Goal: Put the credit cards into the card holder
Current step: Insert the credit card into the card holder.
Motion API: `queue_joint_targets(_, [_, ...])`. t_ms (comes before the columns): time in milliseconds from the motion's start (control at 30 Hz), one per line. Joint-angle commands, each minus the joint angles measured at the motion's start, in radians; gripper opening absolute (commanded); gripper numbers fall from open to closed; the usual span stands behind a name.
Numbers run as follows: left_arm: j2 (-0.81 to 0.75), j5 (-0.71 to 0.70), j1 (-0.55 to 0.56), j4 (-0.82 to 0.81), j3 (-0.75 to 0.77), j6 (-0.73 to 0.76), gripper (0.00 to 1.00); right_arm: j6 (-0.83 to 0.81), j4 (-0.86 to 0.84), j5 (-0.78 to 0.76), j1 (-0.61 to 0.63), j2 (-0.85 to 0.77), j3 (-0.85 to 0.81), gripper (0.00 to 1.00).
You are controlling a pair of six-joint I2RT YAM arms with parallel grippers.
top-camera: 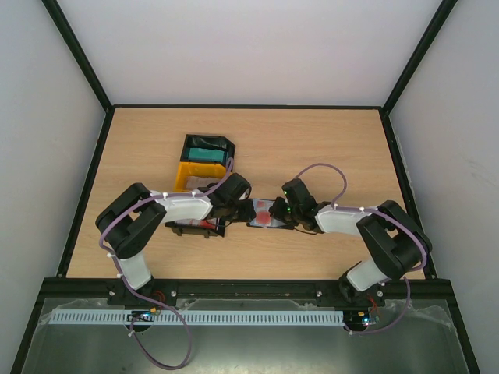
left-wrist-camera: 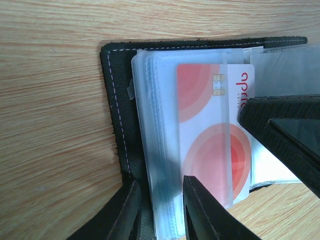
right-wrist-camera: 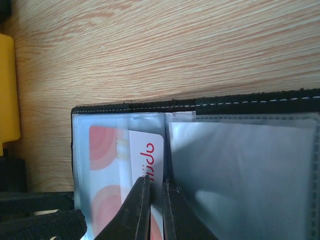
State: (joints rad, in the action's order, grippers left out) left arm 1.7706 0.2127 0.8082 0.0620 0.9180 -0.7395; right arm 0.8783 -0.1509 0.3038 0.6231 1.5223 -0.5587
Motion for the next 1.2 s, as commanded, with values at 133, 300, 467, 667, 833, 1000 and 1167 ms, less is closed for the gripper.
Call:
queue_joint_targets(133, [0.017, 0.001, -0.003, 0.045, -0.006, 0.015, 0.28, -0.032, -0.043, 0.095, 0.017, 0.036, -0.01, 0.06])
queue_joint_targets(300, [0.014, 0.016, -0.003, 0.031, -0.011, 0.016, 0.29, -0.018, -0.085, 0.138, 0.017, 0.054, -0.012, 0.06])
queue_joint_targets(467, [0.008, 0.046, -0.003, 0.004, -0.023, 0.02, 0.29, 0.015, -0.146, 0.183, 0.017, 0.052, 0.001, 0.06])
queue_joint_targets(667, [-0.005, 0.002, -0.003, 0.037, -0.015, 0.03, 0.3, -0.002, -0.073, 0.104, 0.017, 0.034, -0.017, 0.11])
queue_joint_targets(833, [-0.065, -0.023, -0.003, 0.06, -0.007, 0.045, 0.41, -0.038, 0.103, -0.035, 0.029, -0.049, -0.056, 0.21])
queue_joint_targets(1000, [-0.105, -0.006, -0.004, 0.049, 0.002, 0.037, 0.43, -0.06, 0.175, -0.042, 0.047, -0.054, -0.08, 0.22])
queue_joint_targets(1167, [-0.114, 0.003, -0.003, 0.023, -0.005, 0.019, 0.41, -0.056, 0.228, -0.057, 0.068, -0.025, -0.099, 0.19])
